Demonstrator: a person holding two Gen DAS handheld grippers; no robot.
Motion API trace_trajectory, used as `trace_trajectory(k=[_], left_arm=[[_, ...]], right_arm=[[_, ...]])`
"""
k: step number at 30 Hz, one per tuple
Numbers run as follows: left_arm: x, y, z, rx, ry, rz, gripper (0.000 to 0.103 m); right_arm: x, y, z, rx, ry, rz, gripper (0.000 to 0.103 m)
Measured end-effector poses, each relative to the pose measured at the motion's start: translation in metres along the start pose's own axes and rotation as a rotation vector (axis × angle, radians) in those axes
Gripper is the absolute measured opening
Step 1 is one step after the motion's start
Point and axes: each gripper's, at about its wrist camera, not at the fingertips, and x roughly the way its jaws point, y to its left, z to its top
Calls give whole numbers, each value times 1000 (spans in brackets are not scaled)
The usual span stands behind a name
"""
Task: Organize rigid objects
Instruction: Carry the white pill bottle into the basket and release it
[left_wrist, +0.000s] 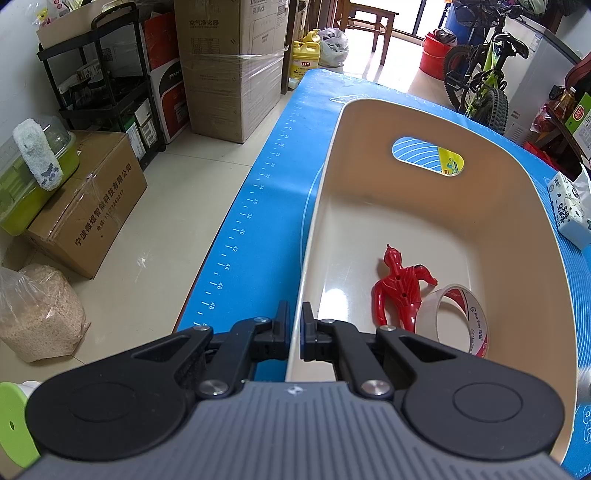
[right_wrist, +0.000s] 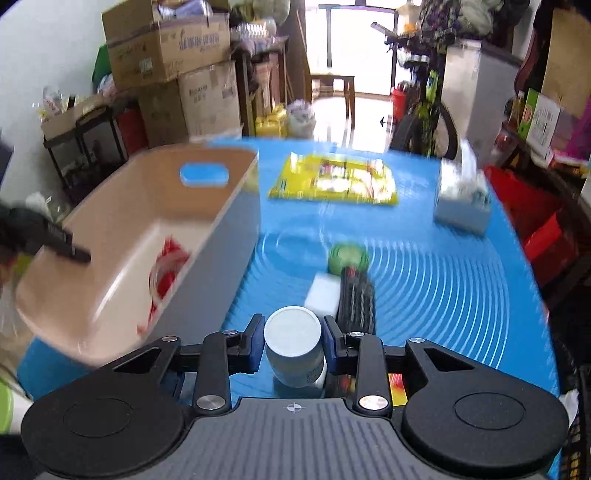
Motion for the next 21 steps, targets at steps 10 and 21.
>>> trace_trajectory(k=[10, 21], left_arm=[[0, 0, 0, 0, 0, 1, 6], [0, 0, -1, 0, 0, 1, 6]], right_arm=[[-8, 12, 68, -26, -145, 25, 41], [27, 72, 99, -72, -166, 146, 41]])
